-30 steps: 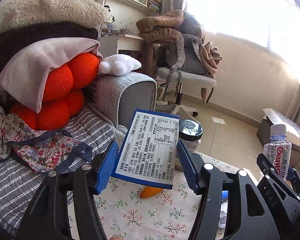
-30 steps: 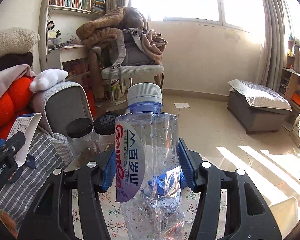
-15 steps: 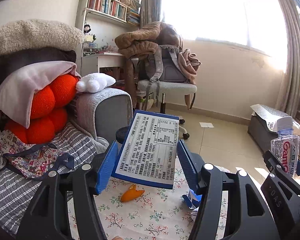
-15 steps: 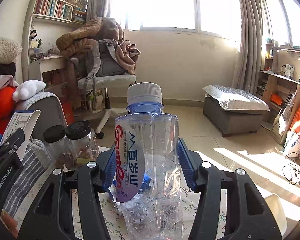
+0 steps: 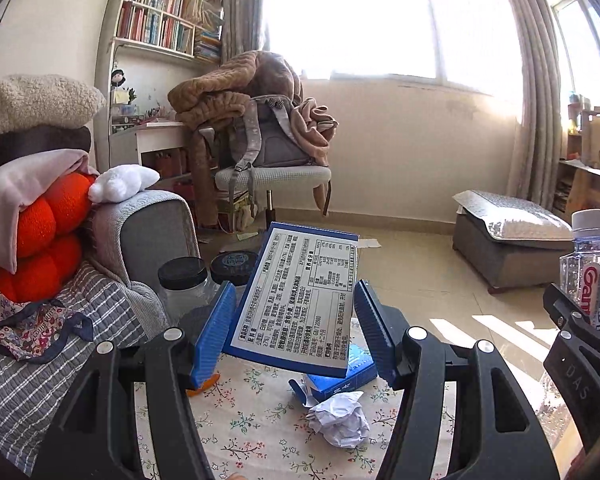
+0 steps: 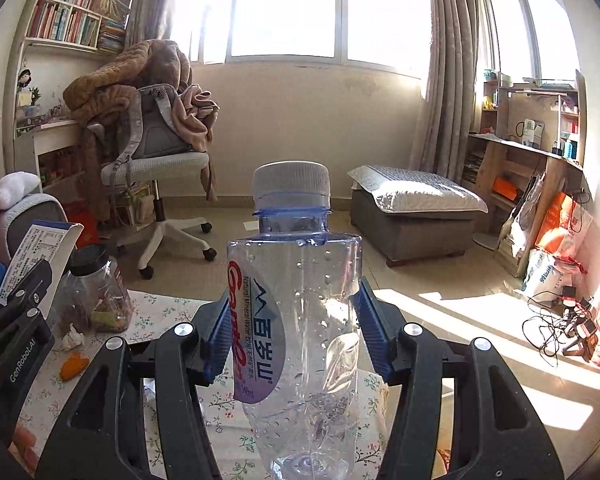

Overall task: Collect trash
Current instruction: 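Carry card and water bottle to the white bin and open both tools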

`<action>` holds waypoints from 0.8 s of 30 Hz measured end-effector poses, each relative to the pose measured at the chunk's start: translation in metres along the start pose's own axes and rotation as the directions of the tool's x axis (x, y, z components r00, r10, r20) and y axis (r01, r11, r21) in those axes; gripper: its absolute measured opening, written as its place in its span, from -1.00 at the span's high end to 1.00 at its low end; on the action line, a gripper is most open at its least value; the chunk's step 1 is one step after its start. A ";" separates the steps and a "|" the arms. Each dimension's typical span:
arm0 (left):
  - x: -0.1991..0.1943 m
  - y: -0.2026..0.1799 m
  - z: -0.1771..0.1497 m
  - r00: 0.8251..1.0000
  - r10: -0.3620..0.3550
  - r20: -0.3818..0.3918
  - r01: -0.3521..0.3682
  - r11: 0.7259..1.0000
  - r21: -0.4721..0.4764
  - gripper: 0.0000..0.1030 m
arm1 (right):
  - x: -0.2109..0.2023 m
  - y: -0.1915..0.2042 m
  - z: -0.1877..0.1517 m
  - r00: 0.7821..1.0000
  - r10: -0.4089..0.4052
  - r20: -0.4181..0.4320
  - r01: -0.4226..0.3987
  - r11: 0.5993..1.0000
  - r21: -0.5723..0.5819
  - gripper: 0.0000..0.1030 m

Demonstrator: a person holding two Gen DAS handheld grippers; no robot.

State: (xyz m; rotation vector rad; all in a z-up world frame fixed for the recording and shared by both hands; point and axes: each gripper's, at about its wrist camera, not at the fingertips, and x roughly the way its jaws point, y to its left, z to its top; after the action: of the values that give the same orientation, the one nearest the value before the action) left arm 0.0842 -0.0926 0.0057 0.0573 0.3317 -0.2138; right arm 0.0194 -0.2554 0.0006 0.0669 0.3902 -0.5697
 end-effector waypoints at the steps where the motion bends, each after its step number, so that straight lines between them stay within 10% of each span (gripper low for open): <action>1: -0.002 -0.007 -0.001 1.000 -0.011 0.002 0.011 1.000 0.006 -0.17 | 0.000 -0.009 -0.001 1.000 -0.016 -0.003 0.016 1.000 0.002 -0.03; 18: -0.023 -0.140 -0.025 0.975 -0.221 -0.036 0.224 0.961 0.161 -0.17 | 0.013 -0.163 -0.046 0.936 -0.299 -0.188 0.308 0.951 0.021 -0.07; 24: -0.026 -0.192 -0.036 0.931 -0.336 -0.140 0.358 0.916 0.179 -0.17 | -0.006 -0.206 -0.058 0.915 -0.364 -0.174 0.385 0.916 0.109 -0.63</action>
State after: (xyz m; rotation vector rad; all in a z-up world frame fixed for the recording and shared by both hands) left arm 0.0073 -0.2718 -0.0242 0.2119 0.4253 -0.6008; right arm -0.1157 -0.4156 -0.0420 0.1744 0.5138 -0.9785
